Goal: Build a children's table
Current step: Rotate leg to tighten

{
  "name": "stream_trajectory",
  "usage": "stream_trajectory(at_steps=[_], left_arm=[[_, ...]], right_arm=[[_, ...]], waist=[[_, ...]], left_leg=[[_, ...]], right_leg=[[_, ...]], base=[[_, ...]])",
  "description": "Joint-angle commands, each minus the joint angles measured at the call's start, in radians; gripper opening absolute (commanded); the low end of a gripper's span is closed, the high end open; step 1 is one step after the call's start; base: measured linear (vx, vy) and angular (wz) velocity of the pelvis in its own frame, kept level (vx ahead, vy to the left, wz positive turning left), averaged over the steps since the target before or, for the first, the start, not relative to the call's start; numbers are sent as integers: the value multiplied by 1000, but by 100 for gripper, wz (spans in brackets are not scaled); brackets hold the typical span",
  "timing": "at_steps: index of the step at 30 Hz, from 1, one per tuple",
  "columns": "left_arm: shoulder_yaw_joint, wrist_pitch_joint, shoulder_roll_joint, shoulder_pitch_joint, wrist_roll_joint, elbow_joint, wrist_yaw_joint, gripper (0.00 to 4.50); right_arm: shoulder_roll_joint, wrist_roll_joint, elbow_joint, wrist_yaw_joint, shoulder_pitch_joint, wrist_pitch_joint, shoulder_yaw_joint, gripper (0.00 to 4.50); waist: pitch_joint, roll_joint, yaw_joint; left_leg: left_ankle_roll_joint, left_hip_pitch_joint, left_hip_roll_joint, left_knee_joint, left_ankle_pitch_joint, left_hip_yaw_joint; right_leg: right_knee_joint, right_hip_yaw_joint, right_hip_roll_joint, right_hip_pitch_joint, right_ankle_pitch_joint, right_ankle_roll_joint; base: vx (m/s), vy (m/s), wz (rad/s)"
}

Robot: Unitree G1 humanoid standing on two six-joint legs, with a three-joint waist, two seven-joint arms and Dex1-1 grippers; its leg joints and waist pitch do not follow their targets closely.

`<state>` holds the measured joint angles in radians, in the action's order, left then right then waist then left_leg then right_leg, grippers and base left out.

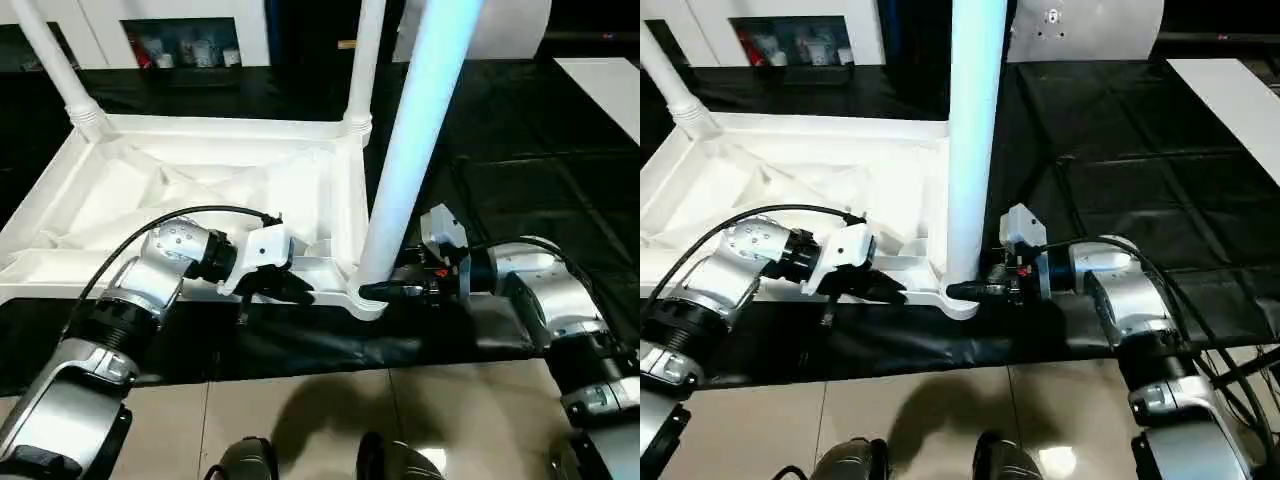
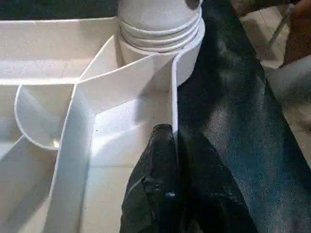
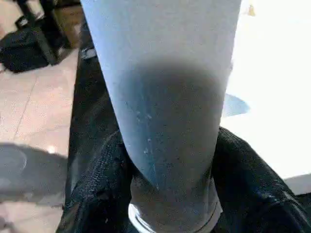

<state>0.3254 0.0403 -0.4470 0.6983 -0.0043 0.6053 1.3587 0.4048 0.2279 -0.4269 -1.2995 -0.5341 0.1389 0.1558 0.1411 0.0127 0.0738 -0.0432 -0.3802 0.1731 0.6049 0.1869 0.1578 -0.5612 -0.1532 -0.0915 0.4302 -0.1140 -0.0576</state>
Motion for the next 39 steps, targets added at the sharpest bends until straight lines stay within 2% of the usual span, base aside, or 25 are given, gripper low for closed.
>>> stream_trajectory(at_steps=[1,2,4,5,6,7,8,9,10,11,12,13,14,15,16,17,18,20,21,24,25,28,29,35,39], left_arm=[[-4,-43,26,6,32,13,-97,0],[-4,-43,26,6,32,13,-97,0],[-32,-134,72,13,31,-4,-201,0],[-39,-160,89,18,34,-5,-237,0],[-45,-180,102,22,36,-6,-266,0],[-76,-264,177,44,34,-4,-399,0],[-76,-264,177,44,34,-4,-399,0],[-85,-290,201,52,30,-4,-435,0],[-93,-311,223,61,28,-5,-468,0],[-96,-322,234,65,28,-6,-485,0],[-104,-347,256,77,31,-4,-529,0],[-104,-347,256,77,31,-4,-529,0],[-121,-381,294,96,38,-4,-611,0],[-129,-395,313,102,37,-8,-640,0],[-130,-402,323,103,35,-16,-647,0],[-131,-404,325,104,35,-17,-649,0],[-131,-404,325,104,35,-17,-649,0],[-133,-414,337,103,38,-31,-654,0],[-134,-419,335,102,49,-42,-655,0],[-131,-427,304,89,61,-67,-640,0],[-130,-427,303,88,61,-68,-640,0],[-120,-419,267,67,61,-94,-603,0],[-116,-414,258,62,61,-100,-593,0],[-74,-318,153,5,60,-137,-415,0],[-57,-229,102,-17,49,-126,-304,0]], right_arm=[[-38,9,33,45,27,45,29,198],[-38,9,33,45,27,45,29,198],[-114,-36,54,231,50,82,20,198],[-138,-50,56,284,53,89,17,198],[-157,-61,57,325,55,95,15,198],[-257,-90,48,510,41,135,-9,197],[-257,-90,48,510,41,135,-9,196],[-290,-101,41,575,30,148,-22,196],[-323,-108,30,642,16,163,-36,196],[-341,-113,22,679,7,171,-45,196],[-374,-120,8,741,-10,175,-52,196],[-374,-120,8,741,-10,175,-52,196],[-436,-119,-24,851,-40,197,-75,196],[-468,-111,-43,913,-54,207,-96,196],[-481,-105,-54,934,-61,205,-105,196],[-484,-104,-57,938,-62,204,-107,231],[-484,-104,-57,938,-62,204,-107,231],[-498,-108,-64,957,-66,185,-112,255],[-511,-115,-63,962,-69,166,-124,274],[-496,-130,-41,935,-64,129,-123,297],[-494,-132,-39,932,-63,126,-121,309],[-449,-128,-10,886,-44,96,-118,319],[-439,-124,-4,875,-39,91,-120,341],[-270,-94,36,630,9,-1,-127,386],[-169,-89,36,480,21,-40,-115,426]], waist=[[-85,-10,-11],[-80,-10,-14],[-63,-8,-26],[-55,-1,-40],[-56,2,-57],[-56,17,-64],[-50,34,-80],[-51,53,-57],[-49,44,-42],[-90,-27,-88],[-83,-30,-44],[-82,-33,-37],[-82,-39,-34],[-90,-21,-30],[-93,-16,-36],[-107,-8,-39],[-110,-11,-44],[-106,-15,-45],[-100,-12,-43],[-92,-10,-44],[-93,-9,-45],[-93,-9,-49],[-94,-11,-49],[-98,-8,-53],[-95,-9,-46]], left_leg=[[87,16,59,-73,181,-12],[71,22,53,-73,222,-13],[41,38,47,-72,306,-16],[14,55,45,-68,373,-21],[-6,61,47,-66,423,-31],[-8,67,57,-69,468,-37],[-22,26,115,-120,611,-67],[-44,-15,157,-184,740,-76],[-50,3,124,-213,807,-37],[-38,74,65,-123,652,-46],[-38,33,8,-52,321,-26],[-8,34,9,-41,202,-21],[18,15,12,-45,124,-24],[19,6,29,-72,22,-21],[22,0,34,-73,3,-22],[39,5,41,-66,-50,-20],[81,1,42,-60,-93,-20],[140,-2,39,-59,-69,-15],[147,-3,40,-60,-18,-11],[111,1,46,-69,71,-13],[105,3,49,-70,78,-13],[96,3,52,-73,94,-11],[100,1,50,-72,85,-12],[152,-1,50,-65,34,-6],[160,2,53,-65,61,-4]], right_leg=[[79,65,-75,-73,-472,-109],[92,60,-78,-71,-550,-83],[121,45,-77,-61,-698,-26],[142,23,-73,-56,-771,9],[158,-9,-71,-68,-791,47],[164,-25,-69,-75,-778,55],[87,-30,-55,-121,-631,38],[-81,6,-38,-159,-444,-7],[-114,37,-4,-96,-196,-26],[-43,107,-56,-76,-332,-51],[59,118,-122,-86,-738,-21],[75,138,-136,-77,-793,-11],[67,139,-133,-93,-778,-14],[40,117,-90,-91,-548,-76],[24,115,-77,-90,-434,-107],[-3,115,-63,-87,-195,-171],[-21,114,-57,-90,1,-229],[-20,112,-61,-94,62,-274],[-9,111,-67,-94,-1,-274],[9,108,-67,-95,-169,-239],[10,108,-67,-94,-180,-235],[10,112,-65,-90,-161,-237],[8,112,-65,-94,-144,-238],[-3,117,-64,-91,-40,-265],[2,118,-65,-90,-74,-269]], base=[[0,0,0],[0,0,0],[0,0,0],[0,0,0],[0,0,0],[0,0,0],[0,0,0],[-94,38,-1],[0,0,0],[0,0,0],[0,0,0],[-8,-53,-20],[-8,-53,-20],[0,0,0],[0,0,0],[0,0,0],[0,0,0],[0,0,0],[0,0,0],[0,0,0],[0,0,0],[0,0,0],[0,0,0],[0,0,0],[0,0,0]])
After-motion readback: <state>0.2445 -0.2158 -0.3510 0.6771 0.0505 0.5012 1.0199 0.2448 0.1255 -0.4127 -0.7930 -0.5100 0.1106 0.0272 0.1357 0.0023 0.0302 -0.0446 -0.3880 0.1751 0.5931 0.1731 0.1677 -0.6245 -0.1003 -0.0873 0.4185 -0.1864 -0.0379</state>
